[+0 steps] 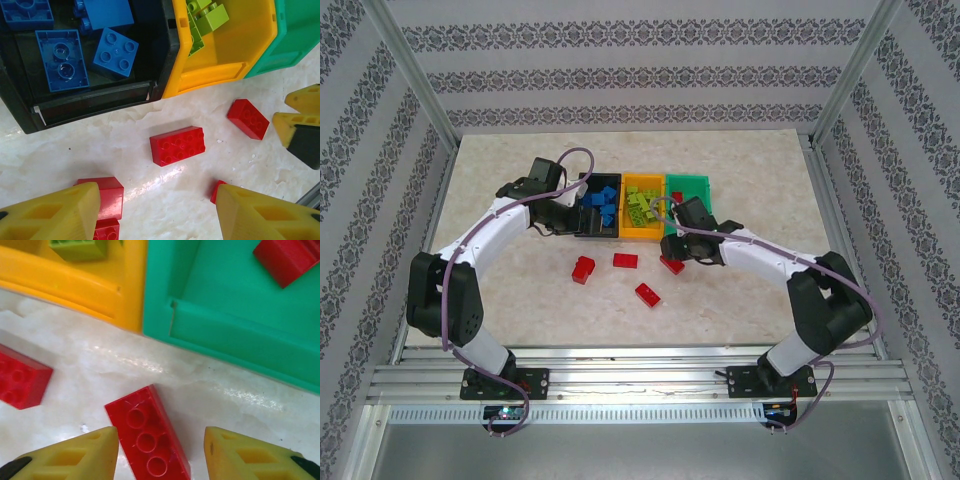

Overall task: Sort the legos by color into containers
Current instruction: Pick up the lego from the center of the table.

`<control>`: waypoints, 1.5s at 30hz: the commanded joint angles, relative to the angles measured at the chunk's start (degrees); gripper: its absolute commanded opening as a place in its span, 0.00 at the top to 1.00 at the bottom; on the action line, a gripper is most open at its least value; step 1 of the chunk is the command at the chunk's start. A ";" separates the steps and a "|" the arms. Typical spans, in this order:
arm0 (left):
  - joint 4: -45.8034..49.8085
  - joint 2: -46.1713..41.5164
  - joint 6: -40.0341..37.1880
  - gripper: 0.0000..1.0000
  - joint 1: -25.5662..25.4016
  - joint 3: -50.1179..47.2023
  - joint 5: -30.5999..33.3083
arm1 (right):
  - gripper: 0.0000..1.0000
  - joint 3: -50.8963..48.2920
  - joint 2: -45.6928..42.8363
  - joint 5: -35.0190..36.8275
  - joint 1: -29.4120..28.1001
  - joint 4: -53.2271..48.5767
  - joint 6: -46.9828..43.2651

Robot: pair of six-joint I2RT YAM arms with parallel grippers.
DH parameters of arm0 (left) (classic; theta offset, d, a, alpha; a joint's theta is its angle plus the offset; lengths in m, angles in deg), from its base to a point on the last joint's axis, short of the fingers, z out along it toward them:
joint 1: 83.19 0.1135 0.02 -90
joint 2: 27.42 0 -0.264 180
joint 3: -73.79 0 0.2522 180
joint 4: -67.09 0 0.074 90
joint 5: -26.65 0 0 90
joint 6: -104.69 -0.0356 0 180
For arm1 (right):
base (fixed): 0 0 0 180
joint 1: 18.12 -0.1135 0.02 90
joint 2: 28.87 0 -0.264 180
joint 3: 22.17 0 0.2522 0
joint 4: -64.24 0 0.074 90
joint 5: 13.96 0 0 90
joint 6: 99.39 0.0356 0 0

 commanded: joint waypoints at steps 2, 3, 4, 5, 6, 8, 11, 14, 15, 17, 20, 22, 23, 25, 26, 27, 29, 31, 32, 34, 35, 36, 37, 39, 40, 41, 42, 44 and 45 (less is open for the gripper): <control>1.14 -0.49 -0.85 0.37 0.71 0.99 -1.24 | 0.50 3.18 5.89 -0.92 -0.57 -3.35 -3.22; 1.18 -0.49 -0.84 0.37 0.67 1.00 -1.16 | 0.51 4.21 7.39 -0.97 -0.92 -4.21 -3.57; 1.25 -0.47 -0.93 0.37 0.70 0.99 -0.94 | 0.51 4.99 8.55 -0.66 -1.34 -4.82 -3.89; 1.22 -0.53 -0.93 0.37 0.69 0.99 -0.89 | 0.51 5.60 9.71 -0.18 -1.80 -5.39 -4.04; 1.27 -0.51 -0.93 0.37 0.66 1.00 -0.90 | 0.51 6.34 10.55 0.21 -2.17 -5.98 -4.18; 1.18 -0.53 -0.89 0.37 0.69 0.92 -0.80 | 0.51 6.91 11.56 0.78 -2.71 -6.35 -4.15; 1.09 -0.33 -0.78 0.37 0.67 0.90 -0.93 | 0.53 7.24 12.10 1.71 -3.15 -6.67 -4.00; 1.09 -0.31 -0.76 0.37 0.69 0.90 -1.07 | 0.52 7.08 11.37 1.44 -3.56 -6.87 -3.53; 1.09 -0.33 -0.76 0.37 0.67 0.90 -1.05 | 0.51 6.77 10.76 1.24 -3.90 -6.47 -3.28; 1.06 -0.31 -0.76 0.37 0.66 0.90 -1.07 | 0.51 6.44 9.52 0.80 -4.66 -5.93 -2.91; 1.09 -0.06 -0.78 0.37 0.69 0.99 -1.23 | 0.50 6.56 7.66 3.16 -6.28 -5.36 -2.64; 1.06 0.05 -0.74 0.37 0.66 1.05 -1.51 | 0.49 7.11 6.61 3.66 -6.63 -5.32 -2.39; 1.01 0.13 -0.70 0.37 0.66 1.03 -1.44 | 0.49 7.32 6.09 3.61 -6.65 -5.16 -2.30; 1.00 -0.13 -0.75 0.37 0.66 0.99 -1.42 | 0.49 7.70 5.28 3.25 -6.62 -5.10 -2.20; 1.00 -0.15 -0.76 0.37 0.70 0.99 -1.42 | 0.49 7.83 5.21 3.00 -6.68 -5.14 -2.29; 1.00 -0.20 -0.76 0.37 0.65 0.99 -1.36 | 0.49 8.01 5.34 2.69 -6.66 -5.33 -2.38; 1.00 -0.29 -0.76 0.37 0.65 1.06 -1.32 | 0.49 8.04 5.79 1.97 -6.85 -5.43 -2.47; 1.09 -0.32 -0.84 0.37 0.64 0.99 -1.25 | 0.49 6.99 6.16 1.79 -7.03 -4.22 -2.12; 1.09 -0.36 -0.84 0.37 0.71 1.00 -1.29 | 0.49 6.57 6.54 1.76 -7.09 -3.62 -1.88; 1.09 -0.40 -0.84 0.37 0.72 1.06 -1.25 | 0.49 6.17 7.91 1.60 -7.07 -3.24 -1.50; 1.04 -0.35 -0.85 0.37 0.71 1.00 -1.35 | 0.49 6.21 8.61 1.43 -7.15 -3.25 -1.44; 1.08 -0.30 -0.85 0.37 0.70 1.03 -1.41 | 0.49 6.11 9.34 1.34 -7.41 -3.02 -1.24; 1.07 -0.28 -0.85 0.37 0.72 1.01 -1.41 | 0.49 6.03 9.83 1.28 -7.73 -2.66 -1.15; 1.25 -0.01 -1.02 0.37 0.67 1.05 -1.40 | 0.49 5.99 10.92 1.57 -8.26 -2.29 -0.92; 1.40 0.08 -1.11 0.37 0.65 1.16 -1.33 | 0.49 6.11 11.48 1.70 -8.47 -2.22 -0.80; 1.53 0.12 -1.18 0.37 0.70 1.16 -1.33 | 0.49 6.13 11.91 1.77 -8.56 -2.20 -0.70; 1.53 0.05 -1.13 0.37 0.72 1.16 -1.41 | 0.49 6.11 12.38 1.72 -8.56 -2.09 -0.57; 1.53 -0.19 -1.18 0.37 0.67 1.16 -1.27 | 0.51 6.08 12.67 1.67 -8.71 -1.91 -0.40; 1.53 -0.27 -1.21 0.37 0.67 1.16 -1.12 | 0.52 5.86 12.54 1.76 -8.82 -1.67 -0.34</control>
